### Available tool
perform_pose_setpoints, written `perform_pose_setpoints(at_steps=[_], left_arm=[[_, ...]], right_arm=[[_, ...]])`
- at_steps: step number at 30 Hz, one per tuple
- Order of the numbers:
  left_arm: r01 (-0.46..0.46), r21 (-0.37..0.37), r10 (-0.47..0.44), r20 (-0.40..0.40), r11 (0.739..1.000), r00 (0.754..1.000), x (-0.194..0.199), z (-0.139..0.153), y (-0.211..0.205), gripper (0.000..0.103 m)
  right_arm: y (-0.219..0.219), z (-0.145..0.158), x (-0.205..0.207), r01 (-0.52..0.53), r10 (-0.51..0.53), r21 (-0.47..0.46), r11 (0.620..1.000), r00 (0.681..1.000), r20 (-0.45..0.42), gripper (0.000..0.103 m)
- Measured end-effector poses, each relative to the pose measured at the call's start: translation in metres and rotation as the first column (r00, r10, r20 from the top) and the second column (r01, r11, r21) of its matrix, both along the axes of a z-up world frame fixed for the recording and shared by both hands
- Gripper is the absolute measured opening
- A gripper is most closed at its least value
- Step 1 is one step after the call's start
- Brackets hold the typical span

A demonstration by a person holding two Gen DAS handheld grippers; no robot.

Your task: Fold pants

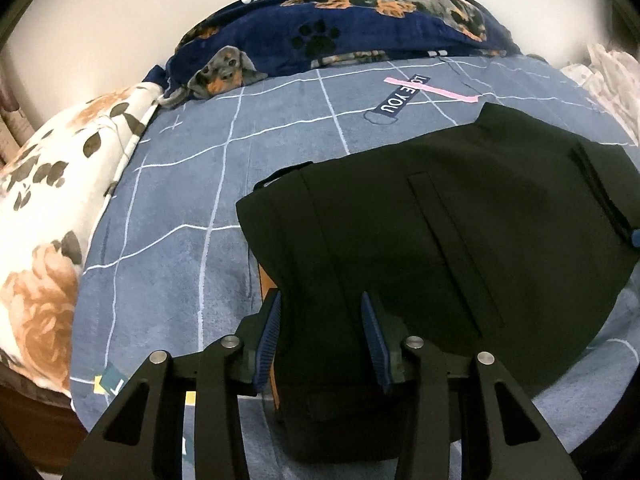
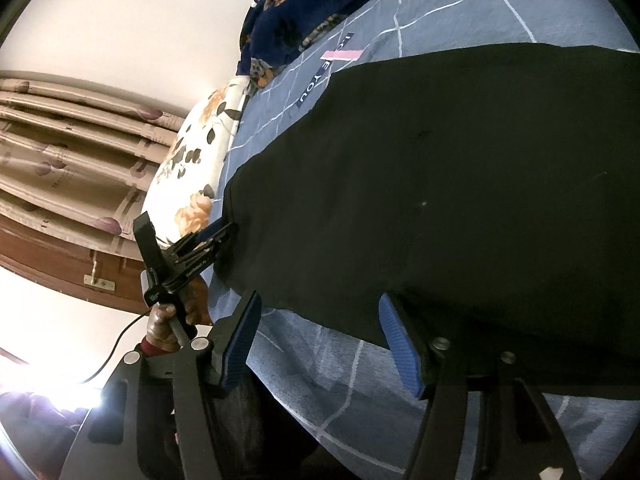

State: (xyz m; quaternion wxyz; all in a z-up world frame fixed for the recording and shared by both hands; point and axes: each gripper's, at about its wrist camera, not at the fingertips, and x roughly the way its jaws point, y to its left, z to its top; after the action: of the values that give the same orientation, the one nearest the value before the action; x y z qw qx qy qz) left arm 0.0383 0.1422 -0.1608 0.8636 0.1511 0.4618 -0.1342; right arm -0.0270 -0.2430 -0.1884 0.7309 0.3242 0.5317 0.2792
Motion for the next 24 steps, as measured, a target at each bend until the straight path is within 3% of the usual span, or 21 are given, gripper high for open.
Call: perform_pose_setpoints(at_steps=[16,19,24], left_arm=[[0.020,-0.018,-0.020,-0.018,1.000,1.000,0.0030,-0.0017,-0.0013,0.045],[0.023,-0.026,-0.024,-0.023,0.999,0.999,0.0032,-0.0016,-0.0011,0.043],[0.021,-0.007,-0.021,-0.013,1.000,1.000,0.0017,-0.0011,-0.0038,0.031]], right_arm=[[0.0014,-0.0024,0.0012,0.004,-0.004,0.001,1.000,1.000,-0.009,0.066],[0.0020,-0.0034,0.0012,0.004,-0.004,-0.001,1.000,1.000,-0.011,0.067],[0.0031,-0.0058,0.0022,0.010,-0.010,0.000,1.000,1.000,-0.015,0.068]])
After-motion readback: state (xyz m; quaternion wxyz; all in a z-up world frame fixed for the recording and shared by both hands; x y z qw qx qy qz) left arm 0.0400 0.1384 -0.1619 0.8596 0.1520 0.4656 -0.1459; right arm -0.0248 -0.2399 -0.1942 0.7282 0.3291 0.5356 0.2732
